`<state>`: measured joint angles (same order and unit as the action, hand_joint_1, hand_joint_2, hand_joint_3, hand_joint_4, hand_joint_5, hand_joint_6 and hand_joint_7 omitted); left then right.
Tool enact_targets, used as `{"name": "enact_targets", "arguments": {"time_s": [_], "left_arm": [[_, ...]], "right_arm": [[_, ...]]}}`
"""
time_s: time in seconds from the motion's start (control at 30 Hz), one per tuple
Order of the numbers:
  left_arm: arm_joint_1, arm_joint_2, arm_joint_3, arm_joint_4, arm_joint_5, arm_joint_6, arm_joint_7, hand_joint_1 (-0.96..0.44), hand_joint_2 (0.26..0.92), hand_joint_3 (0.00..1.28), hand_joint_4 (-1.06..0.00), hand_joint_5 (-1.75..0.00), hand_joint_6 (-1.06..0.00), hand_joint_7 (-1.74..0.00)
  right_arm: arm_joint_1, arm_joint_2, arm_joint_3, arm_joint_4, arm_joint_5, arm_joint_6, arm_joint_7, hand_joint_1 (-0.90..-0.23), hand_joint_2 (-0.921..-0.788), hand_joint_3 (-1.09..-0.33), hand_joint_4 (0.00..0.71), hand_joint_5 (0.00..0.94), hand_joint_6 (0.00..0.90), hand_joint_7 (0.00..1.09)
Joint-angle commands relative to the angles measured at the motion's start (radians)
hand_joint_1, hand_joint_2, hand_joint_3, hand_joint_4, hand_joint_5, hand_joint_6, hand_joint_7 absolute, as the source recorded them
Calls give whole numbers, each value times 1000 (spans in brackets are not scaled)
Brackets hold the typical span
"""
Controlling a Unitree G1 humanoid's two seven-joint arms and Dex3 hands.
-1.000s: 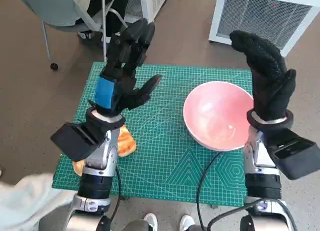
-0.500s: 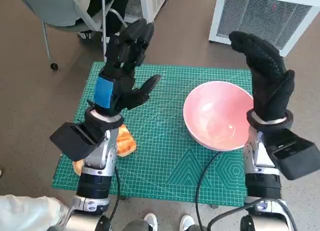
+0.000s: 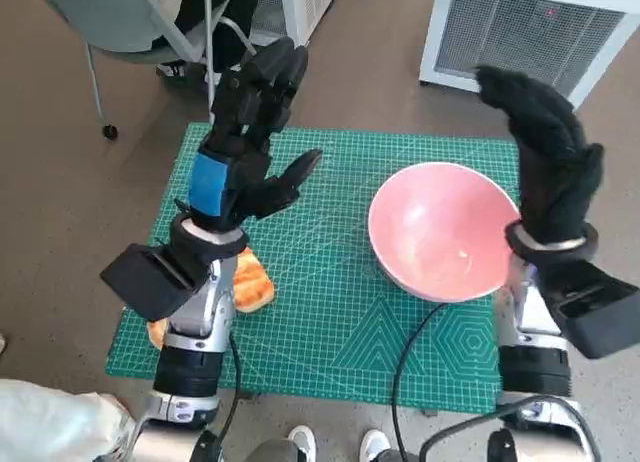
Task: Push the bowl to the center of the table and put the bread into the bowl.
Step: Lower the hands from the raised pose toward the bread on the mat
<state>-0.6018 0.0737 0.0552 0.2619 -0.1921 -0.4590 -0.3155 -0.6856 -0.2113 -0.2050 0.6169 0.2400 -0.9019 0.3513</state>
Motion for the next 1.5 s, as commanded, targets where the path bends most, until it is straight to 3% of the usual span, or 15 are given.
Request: {"name": "enact_targets", "arguments": {"time_s": [0.03, 0.17, 0.27, 0.4, 0.53, 0.7, 0.87, 1.1, 1.3, 1.5], "left_arm": [[14, 9, 1, -7, 7, -9, -3, -401, 921, 378, -228, -16, 1, -685], [19, 14, 6, -13, -5, -4, -10, -396, 921, 378, -227, -16, 1, -683], [24, 17, 11, -14, -18, -1, -16, -391, 921, 376, -227, -15, 1, -681], [28, 18, 17, -16, -28, 2, -21, -392, 921, 375, -227, -15, 1, -679], [33, 15, 22, -14, -31, 1, -21, -391, 921, 375, -228, -16, 1, -682], [33, 13, 27, -13, -36, 3, -23, -392, 921, 375, -228, -16, 1, -684], [32, 12, 29, -11, -37, 5, -25, -388, 921, 374, -229, -16, 1, -684], [30, 16, 32, -8, -30, 4, -25, -386, 921, 372, -230, -16, 1, -684], [26, 23, 36, -3, -29, 4, -28, -377, 921, 372, -231, -16, 1, -685], [21, 30, 42, 5, -33, 0, -35, -380, 921, 371, -233, -17, 1, -685]], "right_arm": [[34, -37, -58, 108, -39, -41, -69, -590, -921, -785, 338, 0, 140, 476], [45, -57, -97, 188, -101, -43, -182, -570, -921, -827, 332, 2, 45, 628], [47, -84, -124, 293, -127, -31, -263, -544, -921, -854, 305, 16, 37, 600], [40, -109, -142, 408, -138, -16, -328, -546, -921, -848, 315, 32, 61, 596], [39, -124, -166, 523, -117, 24, -358, -529, -921, -846, 320, 19, 98, 531], [41, -122, -181, 606, -105, 64, -363, -506, -921, -865, 313, 3, 153, 407], [44, -100, -180, 652, -108, 113, -362, -491, -921, -903, 308, 1, 154, 363], [41, -55, -182, 679, -99, 189, -324, -514, -921, -868, 300, 1, 164, 341], [30, -20, -149, 691, -131, 239, -336, -534, -921, -848, 304, 3, 182, 341], [3, 15, -151, 698, -117, 292, -297, -553, -921, -841, 306, 4, 189, 339]]}}
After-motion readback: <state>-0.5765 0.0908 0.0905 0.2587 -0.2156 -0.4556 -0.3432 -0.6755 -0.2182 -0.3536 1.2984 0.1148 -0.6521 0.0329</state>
